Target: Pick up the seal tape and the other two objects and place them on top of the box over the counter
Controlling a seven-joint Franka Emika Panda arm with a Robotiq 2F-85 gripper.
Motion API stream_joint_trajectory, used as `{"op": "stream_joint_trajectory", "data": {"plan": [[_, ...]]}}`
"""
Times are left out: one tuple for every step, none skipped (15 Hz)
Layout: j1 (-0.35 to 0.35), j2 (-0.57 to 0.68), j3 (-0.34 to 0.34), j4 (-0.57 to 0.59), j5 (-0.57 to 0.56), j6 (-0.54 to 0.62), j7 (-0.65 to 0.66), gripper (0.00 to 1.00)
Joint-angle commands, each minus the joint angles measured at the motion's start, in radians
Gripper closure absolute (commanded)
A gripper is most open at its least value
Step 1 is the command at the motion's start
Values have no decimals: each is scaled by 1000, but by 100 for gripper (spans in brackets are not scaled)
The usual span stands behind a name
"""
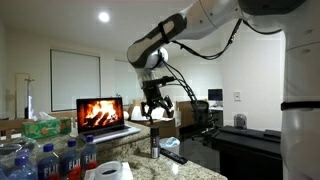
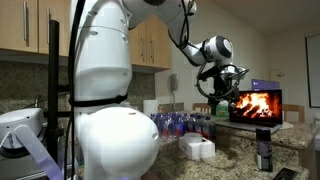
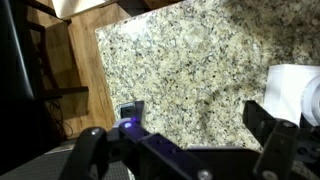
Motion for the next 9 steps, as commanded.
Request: {"op": "stream_joint_trajectory", "data": {"plan": [[-32, -3, -14, 43, -7, 47, -16, 0], [-39, 3, -21, 67, -15, 50, -26, 0], [-49, 24, -31, 100, -16, 60, -31, 0], [-55, 42, -38, 132, -20, 56, -44, 0], [-63, 66, -46, 160, -20, 58, -51, 0], [-70, 84, -53, 191, -22, 54, -46, 0], [-79, 121, -64, 230, -15, 41, -40, 0], [-87, 160, -74, 271, -5, 29, -33, 0], [-93, 194, -81, 304, 6, 27, -31, 0]]}}
